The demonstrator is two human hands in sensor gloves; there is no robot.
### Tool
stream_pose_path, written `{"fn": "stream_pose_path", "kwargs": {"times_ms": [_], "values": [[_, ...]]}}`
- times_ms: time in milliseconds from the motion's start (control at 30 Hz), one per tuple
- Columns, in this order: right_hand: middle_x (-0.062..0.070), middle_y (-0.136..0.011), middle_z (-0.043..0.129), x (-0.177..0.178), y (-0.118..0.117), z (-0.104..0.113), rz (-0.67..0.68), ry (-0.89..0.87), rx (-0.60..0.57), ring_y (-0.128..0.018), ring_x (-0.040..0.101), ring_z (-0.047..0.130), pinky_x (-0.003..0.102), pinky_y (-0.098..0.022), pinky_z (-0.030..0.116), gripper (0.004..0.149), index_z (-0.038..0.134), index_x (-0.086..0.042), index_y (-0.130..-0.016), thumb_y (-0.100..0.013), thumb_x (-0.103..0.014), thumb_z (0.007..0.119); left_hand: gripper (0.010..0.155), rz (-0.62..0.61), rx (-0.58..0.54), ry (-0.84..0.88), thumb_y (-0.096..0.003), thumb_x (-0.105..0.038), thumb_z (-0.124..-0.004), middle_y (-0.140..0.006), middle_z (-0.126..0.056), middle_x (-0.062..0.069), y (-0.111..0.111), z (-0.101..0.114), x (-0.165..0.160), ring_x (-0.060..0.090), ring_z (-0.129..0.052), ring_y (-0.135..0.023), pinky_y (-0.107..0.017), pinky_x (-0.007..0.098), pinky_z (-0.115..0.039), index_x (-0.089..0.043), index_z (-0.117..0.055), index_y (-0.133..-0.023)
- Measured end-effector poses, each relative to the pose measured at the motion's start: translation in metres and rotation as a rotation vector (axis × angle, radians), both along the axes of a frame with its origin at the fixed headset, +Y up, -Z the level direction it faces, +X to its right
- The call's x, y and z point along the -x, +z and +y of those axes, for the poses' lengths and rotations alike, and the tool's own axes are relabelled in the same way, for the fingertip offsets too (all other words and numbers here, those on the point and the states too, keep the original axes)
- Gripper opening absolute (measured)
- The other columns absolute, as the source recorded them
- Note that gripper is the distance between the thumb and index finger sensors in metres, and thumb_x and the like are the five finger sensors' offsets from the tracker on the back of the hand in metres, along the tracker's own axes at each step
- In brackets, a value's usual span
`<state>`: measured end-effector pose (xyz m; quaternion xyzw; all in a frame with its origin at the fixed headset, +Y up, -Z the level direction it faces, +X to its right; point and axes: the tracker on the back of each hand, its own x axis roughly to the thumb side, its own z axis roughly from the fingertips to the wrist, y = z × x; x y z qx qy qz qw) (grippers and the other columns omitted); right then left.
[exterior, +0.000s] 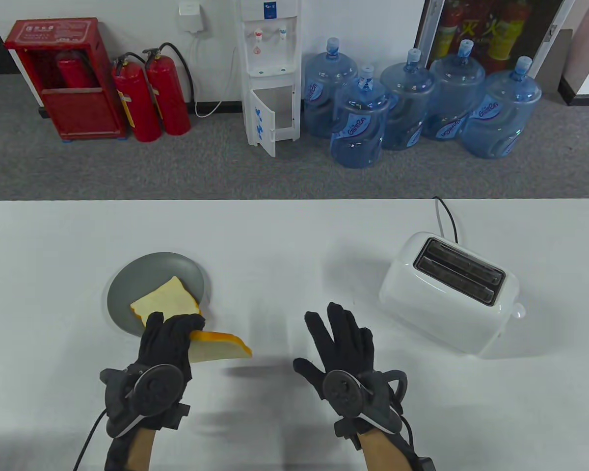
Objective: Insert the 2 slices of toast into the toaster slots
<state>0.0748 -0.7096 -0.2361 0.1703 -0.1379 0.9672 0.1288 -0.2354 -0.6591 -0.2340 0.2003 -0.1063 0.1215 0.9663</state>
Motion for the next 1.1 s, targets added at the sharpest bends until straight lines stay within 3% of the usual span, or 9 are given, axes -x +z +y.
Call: {"fn": "stream_pose_path", "kwargs": {"times_ms": [300, 600, 967, 1100], "values": [[0.013, -0.131, 0.034, 0.014, 0.017, 0.016, 0.145, -0.024, -0.162, -0.119, 0.026, 0.057, 0.052, -0.087, 0.056, 0.086, 0.017, -0.043, -0.119, -0.056, -0.068, 0.070, 0.045, -0.090, 0.005, -0.034, -0.0543, -0.022, -0.062, -0.097, -0.082, -0.006, 0.004, -0.007, -0.025, 0.019, -0.098, -0.078, -0.082, 0.047, -0.056, -0.036, -0.068, -0.097], [0.011, -0.129, 0.041, 0.032, 0.033, 0.025, 0.216, -0.024, -0.251, -0.116, 0.021, 0.066, 0.049, -0.086, 0.063, 0.085, 0.020, -0.044, -0.119, -0.056, -0.066, 0.073, 0.045, -0.194, 0.002, -0.050, -0.0544, -0.022, -0.062, -0.096, -0.082, -0.006, 0.014, -0.003, -0.051, 0.019, -0.099, -0.077, -0.082, 0.046, -0.057, -0.035, -0.068, -0.098], [0.003, -0.120, 0.060, 0.040, 0.040, 0.028, 0.265, -0.032, -0.261, -0.095, 0.017, 0.090, 0.048, -0.080, 0.073, 0.080, 0.025, -0.046, -0.117, -0.057, -0.060, 0.076, 0.046, -0.274, 0.008, -0.057, -0.0544, -0.023, -0.063, -0.096, -0.083, -0.005, 0.020, -0.006, -0.068, 0.019, -0.099, -0.076, -0.082, 0.046, -0.058, -0.035, -0.068, -0.098], [0.001, -0.115, 0.067, 0.045, 0.042, 0.029, 0.287, -0.021, -0.272, -0.085, 0.014, 0.096, 0.046, -0.077, 0.078, 0.075, 0.026, -0.048, -0.116, -0.061, -0.052, 0.076, 0.046, -0.285, 0.014, -0.056, -0.0545, -0.023, -0.063, -0.096, -0.083, -0.005, 0.020, -0.007, -0.068, 0.019, -0.099, -0.076, -0.082, 0.046, -0.058, -0.034, -0.068, -0.099]]}}
